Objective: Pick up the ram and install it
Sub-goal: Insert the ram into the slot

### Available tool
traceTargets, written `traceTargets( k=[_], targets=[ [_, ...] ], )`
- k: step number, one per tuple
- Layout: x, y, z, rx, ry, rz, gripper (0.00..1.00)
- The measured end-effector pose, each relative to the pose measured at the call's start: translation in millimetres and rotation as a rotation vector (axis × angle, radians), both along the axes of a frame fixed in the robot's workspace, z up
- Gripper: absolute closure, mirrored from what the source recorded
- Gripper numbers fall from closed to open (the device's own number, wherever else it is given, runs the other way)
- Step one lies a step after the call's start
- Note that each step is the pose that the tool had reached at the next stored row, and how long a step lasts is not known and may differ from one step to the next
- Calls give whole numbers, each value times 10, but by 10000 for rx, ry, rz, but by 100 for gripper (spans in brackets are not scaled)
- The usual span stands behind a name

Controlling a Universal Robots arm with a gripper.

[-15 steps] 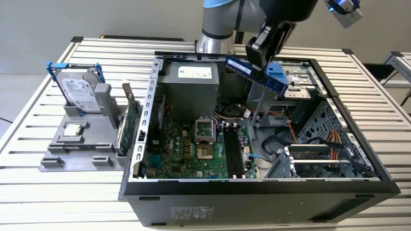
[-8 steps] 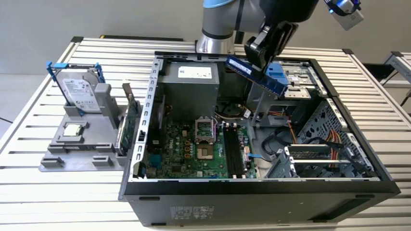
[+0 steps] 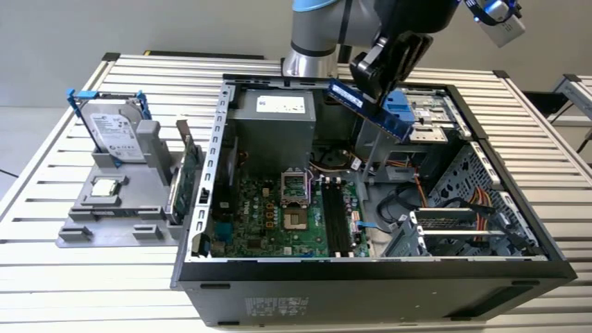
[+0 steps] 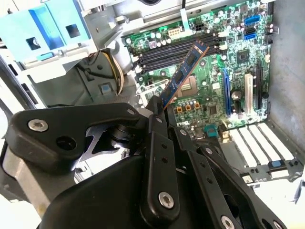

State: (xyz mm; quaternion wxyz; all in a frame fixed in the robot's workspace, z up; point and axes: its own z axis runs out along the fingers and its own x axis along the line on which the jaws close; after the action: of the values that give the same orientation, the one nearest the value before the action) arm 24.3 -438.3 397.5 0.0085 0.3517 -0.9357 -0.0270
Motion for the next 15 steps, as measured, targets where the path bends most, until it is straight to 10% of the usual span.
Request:
traceTargets(
  k=[15],
  targets=[
    [0,-35,-2,0,0,-1213,100]
  ],
)
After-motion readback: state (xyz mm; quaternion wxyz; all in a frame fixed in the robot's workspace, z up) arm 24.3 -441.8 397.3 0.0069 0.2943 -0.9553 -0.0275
